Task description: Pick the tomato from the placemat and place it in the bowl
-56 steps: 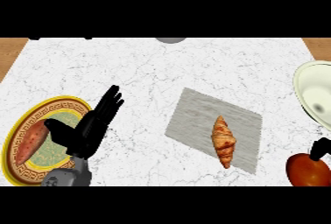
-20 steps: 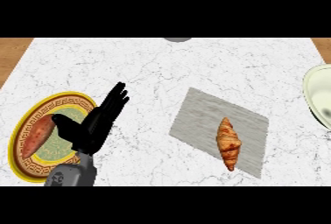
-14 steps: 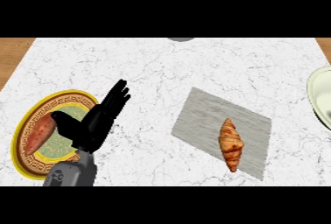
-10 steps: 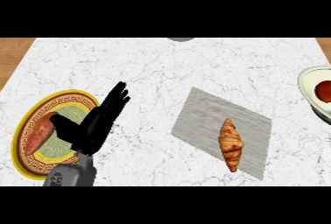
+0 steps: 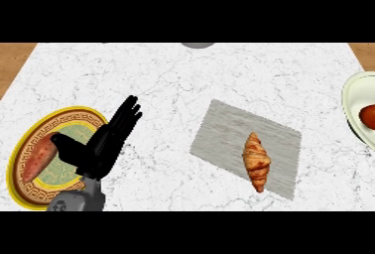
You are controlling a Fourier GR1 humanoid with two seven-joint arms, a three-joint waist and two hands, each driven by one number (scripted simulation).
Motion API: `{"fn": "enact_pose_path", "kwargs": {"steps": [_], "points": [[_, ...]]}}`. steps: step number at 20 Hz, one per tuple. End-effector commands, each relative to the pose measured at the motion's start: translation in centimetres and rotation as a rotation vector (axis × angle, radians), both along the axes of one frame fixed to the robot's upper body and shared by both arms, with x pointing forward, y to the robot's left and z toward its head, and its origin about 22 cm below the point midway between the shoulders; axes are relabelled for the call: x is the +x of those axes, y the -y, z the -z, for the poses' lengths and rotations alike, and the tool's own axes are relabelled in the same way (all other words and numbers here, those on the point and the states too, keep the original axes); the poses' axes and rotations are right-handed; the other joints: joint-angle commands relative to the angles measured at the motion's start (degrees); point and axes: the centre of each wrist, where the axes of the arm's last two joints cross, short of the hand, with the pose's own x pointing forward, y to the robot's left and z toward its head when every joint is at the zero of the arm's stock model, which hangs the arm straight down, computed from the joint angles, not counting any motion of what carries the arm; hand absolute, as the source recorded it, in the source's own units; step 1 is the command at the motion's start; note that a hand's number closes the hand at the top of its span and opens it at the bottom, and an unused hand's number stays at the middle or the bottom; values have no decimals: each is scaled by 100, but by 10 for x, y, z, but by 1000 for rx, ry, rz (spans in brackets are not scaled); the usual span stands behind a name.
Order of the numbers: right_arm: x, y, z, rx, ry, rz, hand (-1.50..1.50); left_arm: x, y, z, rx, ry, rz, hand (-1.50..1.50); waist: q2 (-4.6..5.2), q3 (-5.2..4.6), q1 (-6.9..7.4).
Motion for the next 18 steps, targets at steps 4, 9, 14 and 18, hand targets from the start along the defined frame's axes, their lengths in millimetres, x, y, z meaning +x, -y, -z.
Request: {"fn": "enact_pose_path", "kwargs": {"steps": [4, 9, 14, 18], "points": [[-37, 32, -6, 182, 336, -147, -150, -15, -12, 9, 8, -1, -52, 0, -95, -26, -215], [-89, 50, 12, 238, 421, -216, -150, -5, -20, -7, 7, -12, -79, 0, -153, -36, -441], [-162, 62, 31, 225, 477, -284, -150, -9, -17, 11, -7, -31, -89, 0, -152, -48, -620], [-233, 59, 51, 197, 464, -296, 150, -14, -24, 9, 11, -31, -126, 0, -164, -54, -735]]}}
